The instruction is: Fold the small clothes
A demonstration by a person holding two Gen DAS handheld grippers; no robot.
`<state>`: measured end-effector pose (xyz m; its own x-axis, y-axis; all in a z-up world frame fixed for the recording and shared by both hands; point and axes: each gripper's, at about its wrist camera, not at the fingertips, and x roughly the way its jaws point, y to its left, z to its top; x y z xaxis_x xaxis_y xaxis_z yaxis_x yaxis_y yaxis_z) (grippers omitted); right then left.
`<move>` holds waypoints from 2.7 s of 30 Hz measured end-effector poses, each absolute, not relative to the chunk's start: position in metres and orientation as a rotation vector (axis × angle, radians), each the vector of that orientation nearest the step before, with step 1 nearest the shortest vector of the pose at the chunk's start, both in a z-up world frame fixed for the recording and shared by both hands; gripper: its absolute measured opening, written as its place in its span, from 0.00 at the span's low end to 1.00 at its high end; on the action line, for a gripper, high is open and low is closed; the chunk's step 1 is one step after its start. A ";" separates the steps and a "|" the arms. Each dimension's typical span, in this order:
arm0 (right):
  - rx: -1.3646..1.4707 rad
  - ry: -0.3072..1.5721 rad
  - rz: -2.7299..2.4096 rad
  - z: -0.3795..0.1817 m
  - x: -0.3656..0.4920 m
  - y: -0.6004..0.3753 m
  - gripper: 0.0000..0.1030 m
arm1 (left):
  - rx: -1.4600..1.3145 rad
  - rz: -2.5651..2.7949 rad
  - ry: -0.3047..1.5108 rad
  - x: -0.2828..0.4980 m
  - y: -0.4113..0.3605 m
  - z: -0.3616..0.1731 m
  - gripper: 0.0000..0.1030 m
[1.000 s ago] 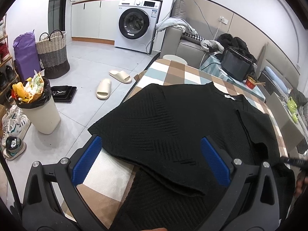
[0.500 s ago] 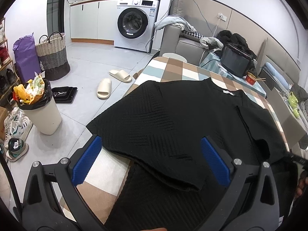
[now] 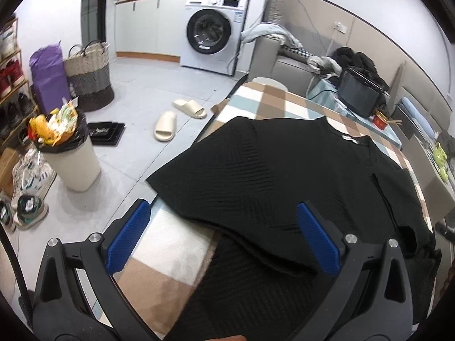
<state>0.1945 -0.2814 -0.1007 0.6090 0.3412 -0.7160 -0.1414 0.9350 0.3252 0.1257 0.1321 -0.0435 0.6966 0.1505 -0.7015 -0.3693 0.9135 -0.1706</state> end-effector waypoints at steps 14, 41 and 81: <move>0.237 0.941 0.232 -0.111 0.198 -0.257 0.46 | -0.557 0.388 0.867 0.152 0.233 -0.101 0.79; 0.365 0.923 0.166 -0.111 0.180 -0.289 0.48 | -0.450 -0.039 0.741 0.316 0.125 0.033 0.05; 0.349 0.979 0.105 -0.131 0.243 -0.306 0.53 | -0.258 0.101 1.037 0.285 0.120 -0.108 0.42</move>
<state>0.2427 -0.3056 -0.1311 0.5574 0.2425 -0.7940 0.0690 0.9395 0.3354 0.2851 0.1200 -0.1083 0.5077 -0.0386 -0.8607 -0.2043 0.9651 -0.1638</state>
